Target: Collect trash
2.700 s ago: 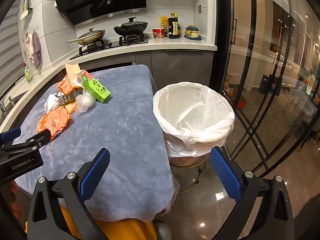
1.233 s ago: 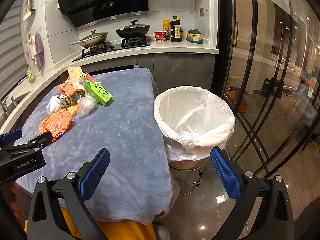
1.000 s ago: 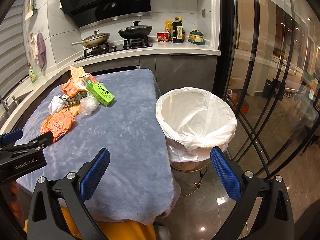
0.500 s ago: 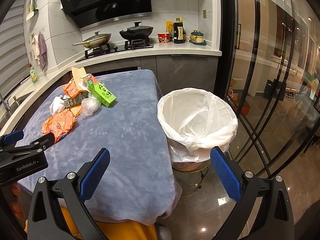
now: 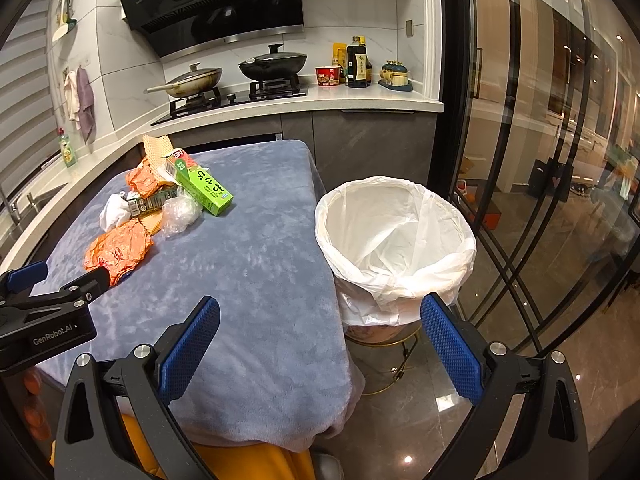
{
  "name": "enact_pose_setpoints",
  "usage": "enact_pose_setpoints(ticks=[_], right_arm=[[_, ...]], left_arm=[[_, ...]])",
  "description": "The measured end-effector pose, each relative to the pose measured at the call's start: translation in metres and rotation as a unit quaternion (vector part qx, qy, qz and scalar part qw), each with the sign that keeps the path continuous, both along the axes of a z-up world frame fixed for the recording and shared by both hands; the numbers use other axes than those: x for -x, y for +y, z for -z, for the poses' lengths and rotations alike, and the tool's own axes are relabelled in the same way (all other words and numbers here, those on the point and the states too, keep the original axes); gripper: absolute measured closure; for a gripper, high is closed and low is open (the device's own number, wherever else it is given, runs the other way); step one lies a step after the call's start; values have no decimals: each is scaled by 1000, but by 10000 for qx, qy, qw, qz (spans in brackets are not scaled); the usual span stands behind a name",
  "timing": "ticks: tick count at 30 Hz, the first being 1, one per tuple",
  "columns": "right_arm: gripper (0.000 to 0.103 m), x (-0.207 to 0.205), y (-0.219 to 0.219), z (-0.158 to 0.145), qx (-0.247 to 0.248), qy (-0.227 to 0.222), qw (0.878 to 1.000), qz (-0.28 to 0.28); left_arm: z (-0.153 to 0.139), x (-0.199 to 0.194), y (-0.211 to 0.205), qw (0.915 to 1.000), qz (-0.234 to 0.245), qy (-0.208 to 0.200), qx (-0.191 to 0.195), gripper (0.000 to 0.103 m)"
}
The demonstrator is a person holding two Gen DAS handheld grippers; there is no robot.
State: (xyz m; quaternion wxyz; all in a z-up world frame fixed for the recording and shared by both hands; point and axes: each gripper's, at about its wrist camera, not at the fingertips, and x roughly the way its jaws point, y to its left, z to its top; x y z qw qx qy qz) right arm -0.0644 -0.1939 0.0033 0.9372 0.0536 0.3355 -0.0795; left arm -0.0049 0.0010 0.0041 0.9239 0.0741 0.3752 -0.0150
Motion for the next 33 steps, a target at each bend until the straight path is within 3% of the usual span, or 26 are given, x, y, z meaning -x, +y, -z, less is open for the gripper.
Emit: enact_pose_setpoints(ticks=[33], right_arm=[[7,-10,1,1,-8,42,10000,-6]], left_arm=[[-1,-11,5,9998,-37,57,161,7]])
